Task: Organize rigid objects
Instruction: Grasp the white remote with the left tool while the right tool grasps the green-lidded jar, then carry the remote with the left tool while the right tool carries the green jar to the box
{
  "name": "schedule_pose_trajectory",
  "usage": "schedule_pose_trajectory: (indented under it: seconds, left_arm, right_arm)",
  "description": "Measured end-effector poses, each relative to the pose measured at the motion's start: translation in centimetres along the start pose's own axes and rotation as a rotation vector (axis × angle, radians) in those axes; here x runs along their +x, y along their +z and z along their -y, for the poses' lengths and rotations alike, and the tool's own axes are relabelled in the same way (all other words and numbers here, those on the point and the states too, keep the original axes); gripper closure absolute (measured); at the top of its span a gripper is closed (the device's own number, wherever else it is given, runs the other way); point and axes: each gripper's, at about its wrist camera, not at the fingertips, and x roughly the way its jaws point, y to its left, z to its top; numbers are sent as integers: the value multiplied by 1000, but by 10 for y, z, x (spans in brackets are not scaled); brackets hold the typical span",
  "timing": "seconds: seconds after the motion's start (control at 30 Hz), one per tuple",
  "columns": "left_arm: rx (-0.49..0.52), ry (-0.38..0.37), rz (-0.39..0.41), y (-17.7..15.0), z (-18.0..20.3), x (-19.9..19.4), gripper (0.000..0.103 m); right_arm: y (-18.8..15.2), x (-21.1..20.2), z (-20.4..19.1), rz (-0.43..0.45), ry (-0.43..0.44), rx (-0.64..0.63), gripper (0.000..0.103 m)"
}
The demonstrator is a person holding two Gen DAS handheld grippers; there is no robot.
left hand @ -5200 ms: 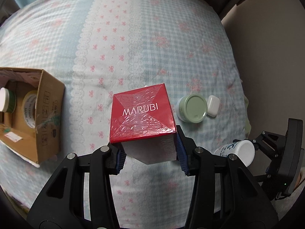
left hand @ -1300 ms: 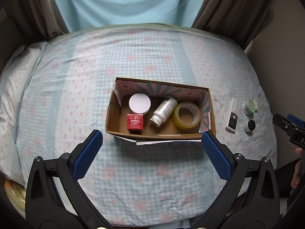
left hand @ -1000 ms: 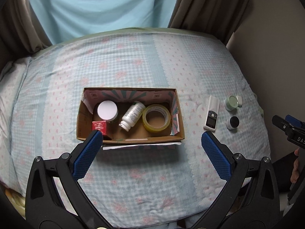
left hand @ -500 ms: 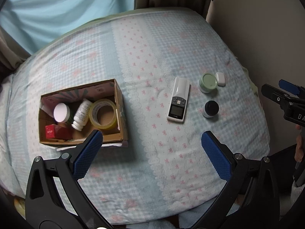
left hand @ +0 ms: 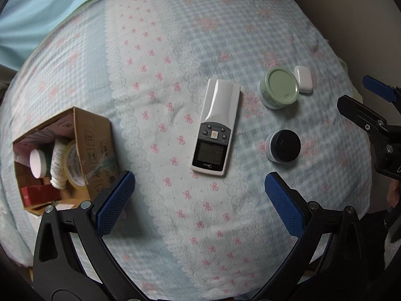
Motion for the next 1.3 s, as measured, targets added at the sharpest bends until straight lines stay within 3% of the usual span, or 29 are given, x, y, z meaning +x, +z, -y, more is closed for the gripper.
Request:
schedule_pose_trajectory:
  seconds: [0.2, 0.4, 0.53, 0.67, 0.83, 1.03, 1.13, 1.17, 1.3]
  left_arm:
    - [12, -29, -77, 16, 14, 63, 0]
    - [9, -39, -91, 26, 22, 105, 0]
    - [57, -32, -91, 35, 28, 126, 1]
    - [110, -37, -89, 40, 35, 140, 11]
    - [137, -31, -70, 44, 43, 147, 16]
    - [163, -34, -51, 58, 56, 143, 30]
    - [153, -30, -50, 62, 56, 140, 41]
    - [144, -39, -49, 62, 55, 136, 48]
    - [147, -45, -65, 69, 54, 137, 48]
  right_arm:
    - [-9, 48, 9, -7, -18, -30, 6]
    - [-20, 90, 13, -30, 22, -41, 6]
    - [-20, 110, 13, -8, 40, -72, 6]
    - [-18, 126, 12, 20, 36, -127, 6]
    - [-14, 138, 10, 40, 41, -175, 7]
    - [-14, 146, 8, 53, 43, -243, 19]
    - [-14, 149, 4, 43, 78, -276, 36]
    - [-14, 149, 2, 46, 66, -292, 37]
    - [-16, 149, -1, 51, 55, -305, 37]
